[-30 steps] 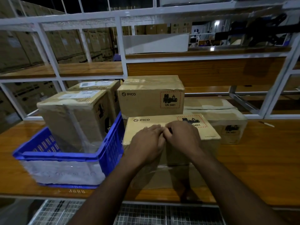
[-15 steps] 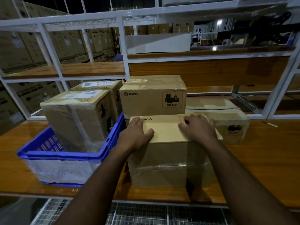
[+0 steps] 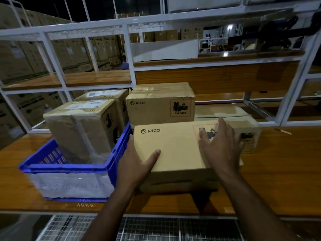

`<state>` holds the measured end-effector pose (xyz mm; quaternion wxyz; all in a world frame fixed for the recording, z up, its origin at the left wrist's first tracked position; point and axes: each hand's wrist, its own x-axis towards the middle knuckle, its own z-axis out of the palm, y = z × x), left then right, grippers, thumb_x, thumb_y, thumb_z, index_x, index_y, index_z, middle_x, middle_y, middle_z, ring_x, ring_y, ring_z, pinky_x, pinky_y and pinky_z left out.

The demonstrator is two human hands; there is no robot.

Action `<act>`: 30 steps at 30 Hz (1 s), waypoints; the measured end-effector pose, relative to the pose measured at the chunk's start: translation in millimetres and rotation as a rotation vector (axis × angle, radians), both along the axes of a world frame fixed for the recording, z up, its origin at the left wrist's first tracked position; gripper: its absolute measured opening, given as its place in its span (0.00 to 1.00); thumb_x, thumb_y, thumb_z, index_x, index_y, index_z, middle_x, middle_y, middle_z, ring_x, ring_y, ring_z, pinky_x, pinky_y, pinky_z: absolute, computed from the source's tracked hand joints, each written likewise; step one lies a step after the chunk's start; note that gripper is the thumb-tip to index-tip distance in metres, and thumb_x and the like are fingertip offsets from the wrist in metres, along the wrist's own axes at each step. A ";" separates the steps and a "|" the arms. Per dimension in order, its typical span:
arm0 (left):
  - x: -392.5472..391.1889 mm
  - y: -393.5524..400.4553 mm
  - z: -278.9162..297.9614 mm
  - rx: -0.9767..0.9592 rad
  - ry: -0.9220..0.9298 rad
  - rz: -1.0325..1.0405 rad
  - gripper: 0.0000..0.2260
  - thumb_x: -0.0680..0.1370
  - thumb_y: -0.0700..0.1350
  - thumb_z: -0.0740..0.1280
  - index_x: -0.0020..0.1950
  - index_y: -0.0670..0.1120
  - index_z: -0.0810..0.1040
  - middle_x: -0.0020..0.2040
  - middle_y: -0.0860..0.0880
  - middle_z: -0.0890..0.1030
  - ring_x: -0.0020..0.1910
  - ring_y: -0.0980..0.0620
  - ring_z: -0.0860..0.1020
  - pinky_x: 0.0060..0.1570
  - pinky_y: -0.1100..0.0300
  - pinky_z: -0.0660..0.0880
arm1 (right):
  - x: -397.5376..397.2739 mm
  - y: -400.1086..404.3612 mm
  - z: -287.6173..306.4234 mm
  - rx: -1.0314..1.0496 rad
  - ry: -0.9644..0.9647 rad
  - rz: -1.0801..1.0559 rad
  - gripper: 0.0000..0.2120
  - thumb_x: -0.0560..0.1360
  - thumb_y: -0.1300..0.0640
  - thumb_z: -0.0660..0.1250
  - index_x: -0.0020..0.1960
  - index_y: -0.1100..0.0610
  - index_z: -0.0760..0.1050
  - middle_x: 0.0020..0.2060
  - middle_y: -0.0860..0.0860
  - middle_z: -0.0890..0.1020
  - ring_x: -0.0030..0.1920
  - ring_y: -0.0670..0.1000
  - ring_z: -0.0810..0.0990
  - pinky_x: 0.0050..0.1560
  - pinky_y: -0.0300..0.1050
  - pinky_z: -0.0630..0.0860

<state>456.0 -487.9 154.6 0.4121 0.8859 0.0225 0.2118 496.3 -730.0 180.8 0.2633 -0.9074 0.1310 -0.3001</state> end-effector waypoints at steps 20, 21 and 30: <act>-33.8 -17.1 -72.2 -0.068 0.058 0.183 0.32 0.72 0.78 0.55 0.66 0.59 0.65 0.63 0.56 0.70 0.55 0.53 0.74 0.52 0.45 0.79 | -43.4 -24.1 -103.3 0.147 -0.070 -0.033 0.19 0.75 0.42 0.67 0.53 0.55 0.68 0.50 0.56 0.71 0.53 0.57 0.70 0.51 0.54 0.71; -33.5 -17.9 -71.7 -0.064 0.059 0.186 0.30 0.73 0.76 0.57 0.66 0.58 0.65 0.64 0.55 0.71 0.55 0.53 0.74 0.52 0.45 0.79 | -42.6 -24.4 -103.0 0.139 -0.069 -0.030 0.18 0.75 0.42 0.67 0.53 0.55 0.68 0.50 0.56 0.71 0.53 0.57 0.70 0.50 0.54 0.71; -29.8 -22.5 -70.6 -0.101 0.062 0.241 0.29 0.74 0.69 0.62 0.68 0.54 0.66 0.66 0.53 0.71 0.55 0.54 0.72 0.54 0.46 0.77 | -40.8 -20.2 -87.4 0.188 -0.116 0.003 0.23 0.76 0.40 0.64 0.61 0.56 0.70 0.56 0.56 0.75 0.58 0.55 0.71 0.57 0.56 0.72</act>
